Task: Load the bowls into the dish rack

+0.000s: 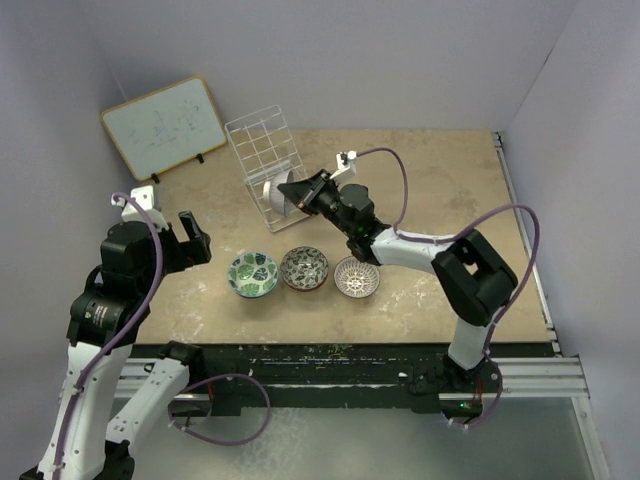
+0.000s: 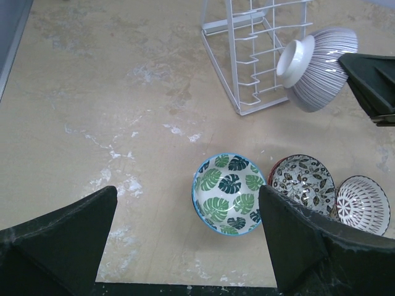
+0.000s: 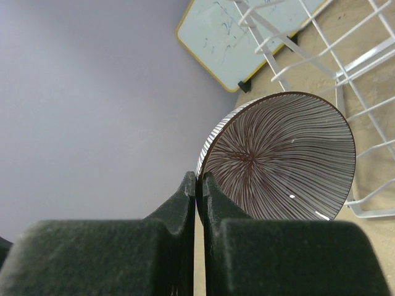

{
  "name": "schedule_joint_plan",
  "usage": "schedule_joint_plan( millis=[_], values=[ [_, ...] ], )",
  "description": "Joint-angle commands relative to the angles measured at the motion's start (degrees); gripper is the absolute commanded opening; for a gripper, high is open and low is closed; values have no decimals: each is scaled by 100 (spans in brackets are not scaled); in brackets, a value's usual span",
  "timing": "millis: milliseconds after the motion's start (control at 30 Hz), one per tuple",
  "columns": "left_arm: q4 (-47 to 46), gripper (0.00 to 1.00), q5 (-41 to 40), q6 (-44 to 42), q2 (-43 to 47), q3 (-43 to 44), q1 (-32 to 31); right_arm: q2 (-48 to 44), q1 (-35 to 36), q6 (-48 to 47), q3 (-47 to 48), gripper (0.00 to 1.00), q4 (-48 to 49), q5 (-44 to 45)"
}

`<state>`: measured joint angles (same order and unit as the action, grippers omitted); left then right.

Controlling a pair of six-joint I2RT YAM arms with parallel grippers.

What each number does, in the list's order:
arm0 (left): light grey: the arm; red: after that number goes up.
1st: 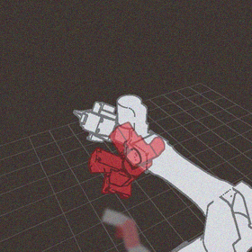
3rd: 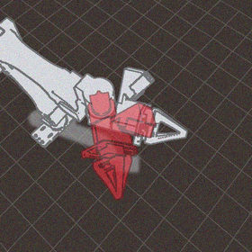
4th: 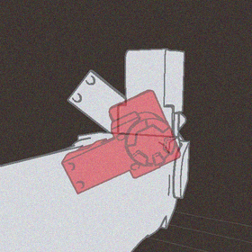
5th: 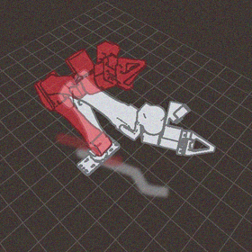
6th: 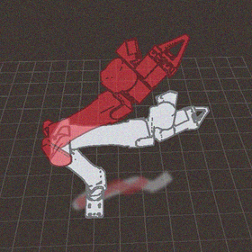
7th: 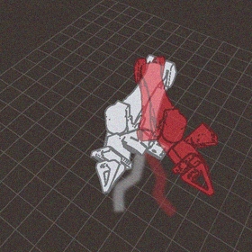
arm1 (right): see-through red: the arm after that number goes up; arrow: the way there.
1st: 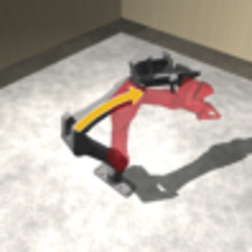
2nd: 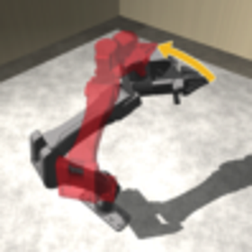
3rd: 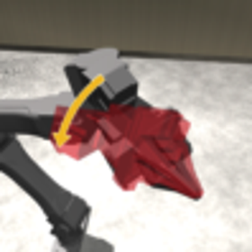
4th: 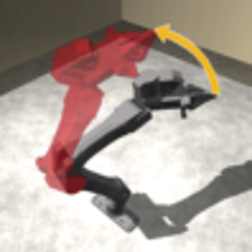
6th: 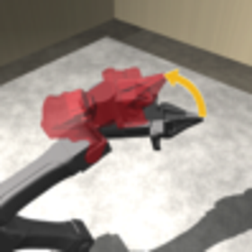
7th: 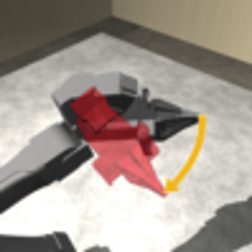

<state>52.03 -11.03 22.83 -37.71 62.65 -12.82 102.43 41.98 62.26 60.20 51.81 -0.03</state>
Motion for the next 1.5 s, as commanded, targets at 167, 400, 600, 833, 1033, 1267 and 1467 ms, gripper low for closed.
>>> schedule_joint_plan(
  millis=[167, 400, 600, 833, 1033, 1267, 1467],
  values=[
    [85, 99, -144, -190, 162, 313, 16, 860, -287, 861, 612, 0, 1513, -659],
    [36, 99, -216, -209, 131, 241, 16, 1065, -440, 1152, 644, 0, 1284, -702],
    [-6, 99, -239, -214, 68, 200, 16, 1187, -569, 1338, 494, 0, 1213, -637],
    [-61, 99, -251, -237, 24, 180, 16, 1230, -871, 1198, 576, 0, 902, -616],
    [-102, 99, -264, -248, 36, 145, 16, 1494, -1159, 584, 1233, 0, 169, -816],
    [-174, 99, -242, -253, 28, 99, 17, 1790, -1415, -313, 2018, 0, -516, -784],
    [-216, 99, -241, -292, 15, 94, 18, 2068, -1693, -356, 2303, 0, -76, -1608]
  ],
)
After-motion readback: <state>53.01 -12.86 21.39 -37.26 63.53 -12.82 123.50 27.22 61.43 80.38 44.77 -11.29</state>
